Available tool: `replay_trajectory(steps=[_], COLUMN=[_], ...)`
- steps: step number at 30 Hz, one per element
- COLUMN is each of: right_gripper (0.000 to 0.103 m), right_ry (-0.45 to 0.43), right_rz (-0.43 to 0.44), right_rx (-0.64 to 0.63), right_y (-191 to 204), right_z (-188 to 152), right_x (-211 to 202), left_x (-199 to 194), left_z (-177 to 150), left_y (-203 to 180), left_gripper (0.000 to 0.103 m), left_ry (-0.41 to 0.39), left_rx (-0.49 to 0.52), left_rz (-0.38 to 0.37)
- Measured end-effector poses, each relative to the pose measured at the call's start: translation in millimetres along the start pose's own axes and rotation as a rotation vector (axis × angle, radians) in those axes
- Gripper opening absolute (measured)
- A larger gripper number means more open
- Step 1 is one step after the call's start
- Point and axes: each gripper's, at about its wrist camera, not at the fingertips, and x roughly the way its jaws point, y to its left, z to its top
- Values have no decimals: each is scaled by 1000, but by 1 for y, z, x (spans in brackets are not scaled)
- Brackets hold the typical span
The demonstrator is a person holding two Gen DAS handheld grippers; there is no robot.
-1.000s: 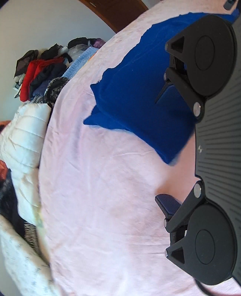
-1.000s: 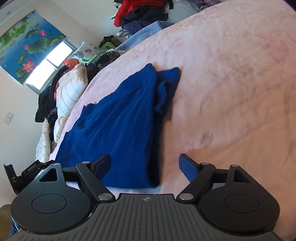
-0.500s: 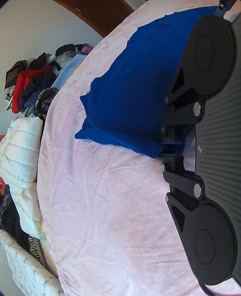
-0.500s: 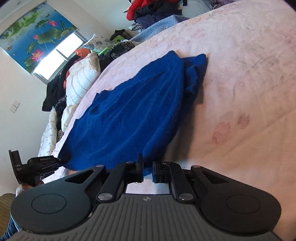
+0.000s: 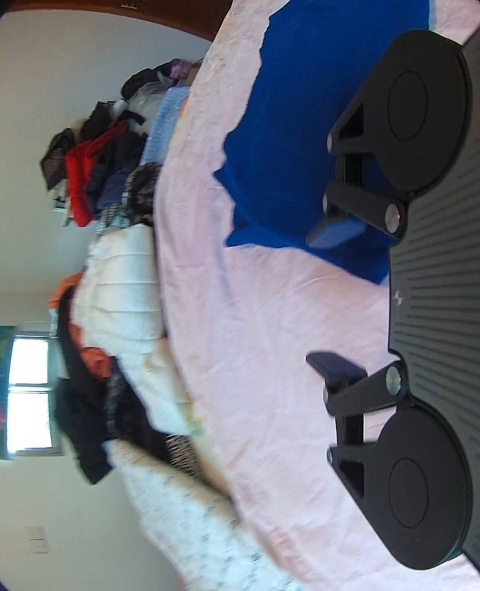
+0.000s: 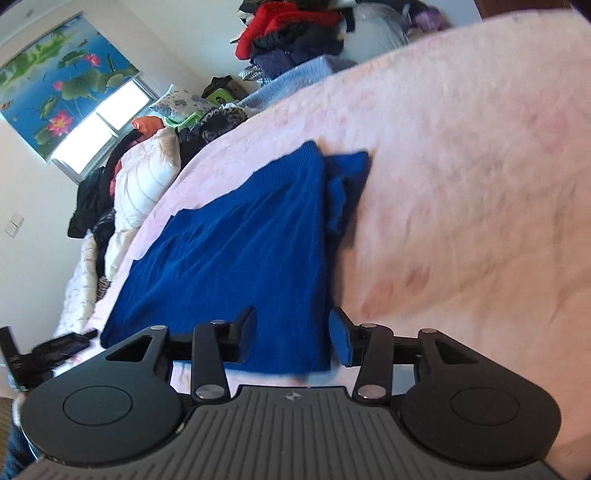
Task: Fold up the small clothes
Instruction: 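Lower the folded hem onto the sweater and open both grippers, then grasp the folded sweater edge with the left gripper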
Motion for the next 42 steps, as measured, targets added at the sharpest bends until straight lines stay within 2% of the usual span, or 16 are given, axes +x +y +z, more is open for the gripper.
replay_trajectory(steps=[2,5,7,9,10,11,13,17,19,20,23,27,31,35,37,42], right_gripper=[46,55,56,43,19,13,10,5,11,28,50,54,65,65,71,74], right_ry=[-8,3,22,30,34,37,35,52,59,68,17,-163,-79,33,-3,-63], right_rz=[-9,-41,-103,-165,-142,-130,-135,-110,-114,-131,-178,-210,-148,-232,-196,-157], right_rx=[-46,-125,-168,-225,-252,-273,-299,-211,-219,-223,-220,-356,-447,-461,-451,-440], right_y=[6,20,25,29,31,32,31,6,9,14,29,67,93,82,71,64], right_z=[10,23,29,27,24,21,18,20,20,21,29,44,54,53,46,33], right_x=[5,28,49,64,66,66,60,54,55,56,46,36,72,125,132,131], left_x=[-7,3,17,32,39,46,59,60,59,58,57,56,56,56,57,52], left_z=[2,-1,-8,-14,-17,-22,-29,-37,-38,-38,-39,-40,-40,-41,-41,-38], left_y=[-22,-64,-88,-102,-105,-106,-102,-87,-89,-90,-89,-91,-90,-89,-87,-74], left_gripper=[90,90,90,90,90,90,91,91,91,91,91,91,91,91,91,91], left_ry=[-75,-65,-39,-7,15,46,105,85,84,84,79,71,72,68,69,85], left_rx=[91,222,282,318,326,329,321,259,261,263,260,259,248,241,236,152], left_rz=[-13,-99,-102,-88,-83,-90,-88,-135,-130,-127,-129,-121,-120,-125,-132,-145])
